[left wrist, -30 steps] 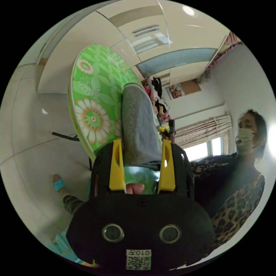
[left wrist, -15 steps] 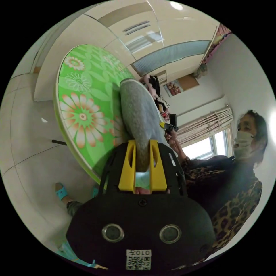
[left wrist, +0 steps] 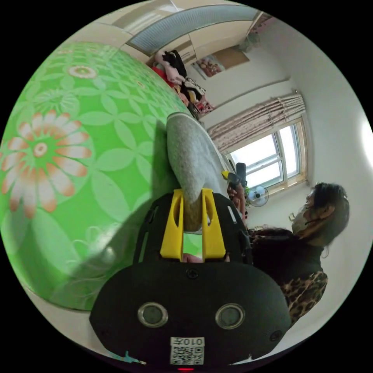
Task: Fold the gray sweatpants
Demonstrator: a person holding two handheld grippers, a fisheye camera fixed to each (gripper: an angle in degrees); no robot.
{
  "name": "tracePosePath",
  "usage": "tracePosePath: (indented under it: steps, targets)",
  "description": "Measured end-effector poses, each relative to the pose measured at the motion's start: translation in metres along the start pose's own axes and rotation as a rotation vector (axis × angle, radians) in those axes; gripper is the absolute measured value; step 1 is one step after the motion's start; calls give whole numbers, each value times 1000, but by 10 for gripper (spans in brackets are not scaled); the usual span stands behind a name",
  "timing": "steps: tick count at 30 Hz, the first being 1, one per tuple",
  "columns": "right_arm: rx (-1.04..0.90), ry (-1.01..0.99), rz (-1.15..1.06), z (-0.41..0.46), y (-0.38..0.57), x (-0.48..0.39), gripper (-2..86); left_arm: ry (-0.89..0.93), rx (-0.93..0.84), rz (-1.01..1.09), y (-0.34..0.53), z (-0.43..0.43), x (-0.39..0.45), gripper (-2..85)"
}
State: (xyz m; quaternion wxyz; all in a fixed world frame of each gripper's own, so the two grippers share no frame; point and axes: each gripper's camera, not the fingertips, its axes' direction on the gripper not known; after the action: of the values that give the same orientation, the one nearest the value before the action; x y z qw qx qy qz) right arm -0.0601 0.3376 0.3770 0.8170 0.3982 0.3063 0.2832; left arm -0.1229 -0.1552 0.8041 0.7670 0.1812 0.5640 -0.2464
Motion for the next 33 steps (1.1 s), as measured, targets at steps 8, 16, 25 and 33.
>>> tracePosePath:
  steps: [8,16,25,33]
  targets:
    - [219,3,56,-112,181,-17,90,17,-136,154,-2,153,38,86]
    - [417,221,265,-273,422,-81,90,282,-441,364,15,382,89,83]
    - [422,487,619,-357,661,-178,91,575,-949,418,131,656,121,76]
    - [94,362,1199,-317,796,-49,86,380,-1678,459,296,847,78,57]
